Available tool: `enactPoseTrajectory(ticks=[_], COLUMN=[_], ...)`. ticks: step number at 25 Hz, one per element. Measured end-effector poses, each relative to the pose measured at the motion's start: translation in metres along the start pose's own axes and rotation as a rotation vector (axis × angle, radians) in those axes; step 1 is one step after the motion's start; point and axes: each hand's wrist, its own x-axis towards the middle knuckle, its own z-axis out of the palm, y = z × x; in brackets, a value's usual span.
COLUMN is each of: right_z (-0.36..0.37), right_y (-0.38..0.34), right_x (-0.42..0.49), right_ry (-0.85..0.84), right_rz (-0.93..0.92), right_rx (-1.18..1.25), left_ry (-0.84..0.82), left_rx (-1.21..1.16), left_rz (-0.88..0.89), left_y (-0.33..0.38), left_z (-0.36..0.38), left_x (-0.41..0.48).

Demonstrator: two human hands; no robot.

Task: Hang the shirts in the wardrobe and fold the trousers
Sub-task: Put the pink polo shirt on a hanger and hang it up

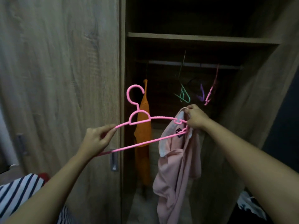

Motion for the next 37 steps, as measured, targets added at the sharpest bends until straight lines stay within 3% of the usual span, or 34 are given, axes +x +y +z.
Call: enactPoseTrajectory(ticks=[5,10,12,15,20,21,23,25,27,30,34,37], right_z=[-0.005,-0.026,-0.027,-0.028,-0.039,-0.043,-0.050,-0.054,-0.051,-0.033,-0.015,-0.013], right_y=[-0.059,-0.072,-0.066,-0.068,-0.068,-0.067,-0.066,-0.061,-0.049,-0.026,-0.017,-0.007], right_x=[-0.033,-0.059,-0.066,-0.064,-0.056,-0.058,-0.061,-0.064,-0.069,-0.081,-0.088,-0.093], right_ry=[-0.009,0.031,0.176,0.536,0.623,0.643,0.658,0.643,0.641,0.634,0.603,0.619], right_rz=[-0.292,-0.455,-0.519,-0.532,-0.403,-0.402,-0.431,-0.466,-0.456,-0.407,-0.369,-0.324], right_rx=[-0.003,-0.090,-0.084,-0.167,-0.060,-0.004,0.121,0.203,0.208,0.234,0.369,0.349], left_ry=[-0.064,0.117,0.201,0.208,0.361,0.321,0.111,-0.182,-0.356,-0.256,-0.204,-0.162], left_rx=[0.030,-0.063,-0.090,-0.096,0.149,0.154,0.041,-0.383,-0.690,-0.615,-0.276,-0.402], left_rz=[0.031,-0.025,0.015,0.003,0.001,-0.034,-0.322,-0.634,-0.746,-0.827,-0.703,-0.706], left_y=[0.028,0.044,0.049,0.060,0.084,0.084,0.079,0.072,0.052,0.030,0.057,0.069], left_z=[0.051,0.049,0.039,0.025,0.043,0.056,0.072,0.075,0.075,0.073,0.083,0.082], left_x=[-0.025,-0.033,-0.030,-0.016,-0.064,-0.086,-0.107,-0.097,-0.081,-0.060,-0.056,-0.056])
